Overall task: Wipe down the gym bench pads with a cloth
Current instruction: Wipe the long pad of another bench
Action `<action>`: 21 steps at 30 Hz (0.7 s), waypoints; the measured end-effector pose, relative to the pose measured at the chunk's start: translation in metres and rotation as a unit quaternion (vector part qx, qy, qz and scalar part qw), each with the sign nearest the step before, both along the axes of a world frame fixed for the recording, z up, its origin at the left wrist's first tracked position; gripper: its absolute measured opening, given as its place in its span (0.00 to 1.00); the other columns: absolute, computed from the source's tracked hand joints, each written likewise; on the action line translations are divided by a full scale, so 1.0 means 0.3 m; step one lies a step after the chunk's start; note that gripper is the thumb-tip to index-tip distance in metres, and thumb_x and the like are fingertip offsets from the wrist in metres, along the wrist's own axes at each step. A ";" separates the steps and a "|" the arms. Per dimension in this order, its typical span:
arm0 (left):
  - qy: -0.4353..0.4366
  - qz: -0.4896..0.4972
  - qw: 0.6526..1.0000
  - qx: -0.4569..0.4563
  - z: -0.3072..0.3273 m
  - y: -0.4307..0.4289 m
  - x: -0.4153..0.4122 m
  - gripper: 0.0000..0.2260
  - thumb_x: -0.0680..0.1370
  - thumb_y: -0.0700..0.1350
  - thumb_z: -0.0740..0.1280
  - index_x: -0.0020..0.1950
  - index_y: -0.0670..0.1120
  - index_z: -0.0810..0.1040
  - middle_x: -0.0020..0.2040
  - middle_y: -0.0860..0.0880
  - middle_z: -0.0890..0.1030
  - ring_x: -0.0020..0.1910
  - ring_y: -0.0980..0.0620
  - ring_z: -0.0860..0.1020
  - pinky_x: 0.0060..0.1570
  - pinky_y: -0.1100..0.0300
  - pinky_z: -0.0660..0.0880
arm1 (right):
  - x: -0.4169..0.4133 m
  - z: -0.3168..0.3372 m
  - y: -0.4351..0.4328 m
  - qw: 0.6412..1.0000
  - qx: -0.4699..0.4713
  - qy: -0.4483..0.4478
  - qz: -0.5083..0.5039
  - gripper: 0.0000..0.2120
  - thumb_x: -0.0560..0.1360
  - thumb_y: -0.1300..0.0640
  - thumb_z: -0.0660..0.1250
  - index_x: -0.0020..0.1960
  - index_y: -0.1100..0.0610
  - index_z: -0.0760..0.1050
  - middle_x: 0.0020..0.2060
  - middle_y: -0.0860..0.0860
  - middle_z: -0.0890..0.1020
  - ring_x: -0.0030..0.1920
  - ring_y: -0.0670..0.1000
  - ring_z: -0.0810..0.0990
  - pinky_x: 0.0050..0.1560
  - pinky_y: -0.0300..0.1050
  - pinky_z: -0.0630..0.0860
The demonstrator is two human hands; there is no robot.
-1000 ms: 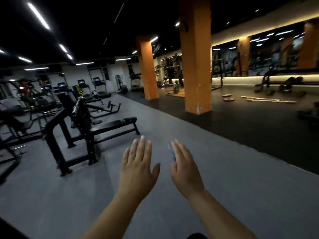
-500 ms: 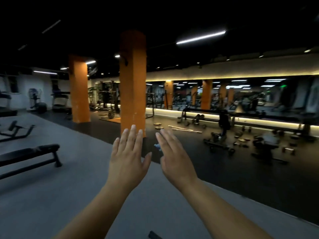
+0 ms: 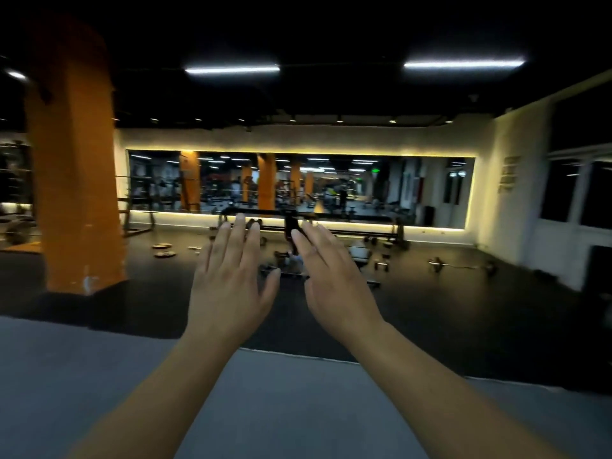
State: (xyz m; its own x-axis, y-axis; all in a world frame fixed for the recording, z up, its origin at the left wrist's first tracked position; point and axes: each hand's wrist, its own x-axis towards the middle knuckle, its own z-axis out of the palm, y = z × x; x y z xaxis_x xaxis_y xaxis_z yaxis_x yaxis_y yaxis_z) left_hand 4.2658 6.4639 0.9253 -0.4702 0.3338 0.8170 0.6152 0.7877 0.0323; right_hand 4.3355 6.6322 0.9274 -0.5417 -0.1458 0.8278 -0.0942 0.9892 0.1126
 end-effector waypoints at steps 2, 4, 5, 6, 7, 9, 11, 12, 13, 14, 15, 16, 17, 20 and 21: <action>-0.003 -0.038 0.999 -0.001 0.001 0.224 -0.003 0.33 0.80 0.60 0.59 0.81 0.46 0.55 0.82 0.44 0.53 0.81 0.45 0.51 0.76 0.46 0.51 | 0.038 -0.004 0.196 0.999 0.006 -0.002 -0.033 0.32 0.77 0.65 0.61 0.79 0.55 0.57 0.78 0.54 0.61 0.78 0.54 0.56 0.77 0.51 0.57; -0.003 -0.080 0.997 -0.001 -0.008 0.448 -0.001 0.32 0.81 0.60 0.58 0.81 0.46 0.57 0.82 0.44 0.54 0.80 0.45 0.53 0.75 0.45 0.52 | 0.085 -0.011 0.391 0.998 0.004 -0.001 -0.068 0.31 0.77 0.64 0.58 0.79 0.56 0.58 0.78 0.54 0.61 0.78 0.54 0.56 0.77 0.50 0.56; -0.003 -0.098 0.995 -0.004 -0.017 0.556 -0.002 0.31 0.81 0.60 0.56 0.81 0.45 0.57 0.81 0.44 0.55 0.80 0.44 0.53 0.76 0.45 0.53 | 0.106 -0.014 0.487 0.996 -0.002 0.001 -0.087 0.30 0.77 0.63 0.55 0.79 0.56 0.58 0.77 0.54 0.61 0.78 0.54 0.56 0.77 0.50 0.56; -0.005 -0.117 0.993 -0.010 -0.026 0.657 -0.001 0.32 0.81 0.60 0.54 0.81 0.45 0.57 0.81 0.44 0.55 0.80 0.45 0.54 0.76 0.45 0.53 | 0.126 -0.019 0.576 0.994 -0.008 0.003 -0.106 0.30 0.76 0.62 0.54 0.78 0.56 0.59 0.77 0.54 0.62 0.78 0.55 0.57 0.77 0.51 0.57; -0.008 -0.138 0.990 -0.020 -0.036 0.756 -0.003 0.33 0.80 0.62 0.51 0.81 0.46 0.57 0.82 0.44 0.54 0.80 0.45 0.54 0.76 0.45 0.54 | 0.144 -0.027 0.662 0.992 -0.013 0.006 -0.126 0.30 0.75 0.63 0.54 0.78 0.56 0.60 0.77 0.55 0.63 0.78 0.55 0.58 0.77 0.53 0.58; -0.009 -0.181 0.983 -0.034 -0.057 0.938 -0.015 0.34 0.79 0.62 0.50 0.81 0.46 0.56 0.82 0.45 0.53 0.80 0.45 0.53 0.76 0.44 0.54 | 0.169 -0.052 0.817 0.985 -0.024 0.006 -0.168 0.31 0.75 0.64 0.55 0.78 0.56 0.60 0.77 0.56 0.63 0.77 0.56 0.58 0.76 0.54 0.61; -0.012 -0.226 0.974 -0.032 -0.081 1.109 -0.039 0.34 0.79 0.62 0.51 0.81 0.46 0.56 0.82 0.45 0.53 0.80 0.45 0.53 0.76 0.44 0.53 | 0.184 -0.084 0.959 0.978 -0.033 0.004 -0.208 0.31 0.74 0.65 0.55 0.77 0.57 0.60 0.76 0.56 0.64 0.77 0.56 0.59 0.75 0.54 0.61; -0.016 -0.247 0.968 -0.031 -0.095 1.192 -0.053 0.34 0.79 0.62 0.51 0.81 0.46 0.56 0.82 0.45 0.53 0.80 0.45 0.53 0.76 0.44 0.53 | 0.191 -0.101 1.024 0.973 -0.036 0.001 -0.228 0.32 0.74 0.66 0.56 0.78 0.56 0.59 0.76 0.56 0.64 0.77 0.56 0.59 0.75 0.55 0.62; -0.018 -0.268 0.963 -0.032 -0.112 1.277 -0.066 0.34 0.79 0.62 0.51 0.81 0.46 0.56 0.82 0.45 0.53 0.80 0.45 0.53 0.76 0.44 0.53 | 0.198 -0.120 1.085 0.968 -0.036 -0.003 -0.250 0.33 0.74 0.67 0.58 0.78 0.56 0.58 0.77 0.56 0.63 0.78 0.56 0.58 0.75 0.56 0.62; -0.021 -0.290 0.956 -0.035 -0.134 1.360 -0.076 0.34 0.79 0.62 0.51 0.81 0.46 0.55 0.82 0.45 0.52 0.80 0.45 0.52 0.76 0.44 0.53 | 0.207 -0.142 1.144 0.961 -0.035 -0.010 -0.273 0.34 0.73 0.68 0.60 0.78 0.55 0.57 0.77 0.56 0.63 0.78 0.55 0.57 0.75 0.55 0.62; -0.025 -0.312 0.949 -0.039 -0.153 1.441 -0.083 0.34 0.79 0.62 0.51 0.81 0.46 0.55 0.82 0.45 0.52 0.81 0.45 0.52 0.76 0.44 0.53 | 0.218 -0.162 1.199 0.954 -0.035 -0.014 -0.297 0.36 0.73 0.69 0.61 0.78 0.55 0.57 0.77 0.55 0.62 0.78 0.55 0.57 0.75 0.55 0.62; -0.034 -0.337 0.940 -0.041 -0.170 1.521 -0.087 0.34 0.79 0.62 0.51 0.82 0.46 0.55 0.82 0.45 0.51 0.81 0.45 0.52 0.77 0.44 0.52 | 0.230 -0.178 1.251 0.946 -0.039 -0.016 -0.322 0.36 0.73 0.70 0.62 0.78 0.55 0.57 0.77 0.55 0.62 0.78 0.54 0.57 0.76 0.54 0.61; -0.043 -0.361 0.930 -0.044 -0.185 1.599 -0.088 0.34 0.79 0.62 0.50 0.82 0.46 0.54 0.82 0.45 0.51 0.81 0.46 0.51 0.77 0.45 0.52 | 0.243 -0.193 1.302 0.936 -0.044 -0.020 -0.348 0.37 0.72 0.70 0.62 0.78 0.55 0.57 0.77 0.55 0.62 0.78 0.54 0.57 0.76 0.53 0.59; -0.053 -0.428 0.900 -0.060 -0.226 1.810 -0.062 0.35 0.79 0.63 0.49 0.82 0.46 0.54 0.82 0.45 0.50 0.81 0.47 0.50 0.77 0.44 0.53 | 0.303 -0.219 1.438 0.906 -0.063 -0.030 -0.418 0.38 0.72 0.72 0.63 0.79 0.55 0.57 0.78 0.54 0.62 0.78 0.54 0.56 0.77 0.53 0.57; -0.054 -0.449 0.890 -0.066 -0.236 1.872 -0.045 0.35 0.79 0.63 0.49 0.81 0.45 0.55 0.82 0.45 0.51 0.81 0.46 0.51 0.76 0.44 0.55 | 0.331 -0.226 1.476 0.896 -0.071 -0.033 -0.437 0.38 0.73 0.72 0.63 0.79 0.55 0.57 0.78 0.54 0.61 0.79 0.54 0.56 0.77 0.54 0.58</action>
State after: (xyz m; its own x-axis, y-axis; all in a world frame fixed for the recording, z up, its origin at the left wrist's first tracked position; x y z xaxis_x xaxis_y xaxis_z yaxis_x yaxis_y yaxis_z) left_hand 4.2522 7.0253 0.8546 -0.0392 0.7047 0.7084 0.9972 -0.0180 0.0731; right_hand 4.4348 7.0752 0.8597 -0.4449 0.4629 0.7667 0.7223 0.6916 0.0016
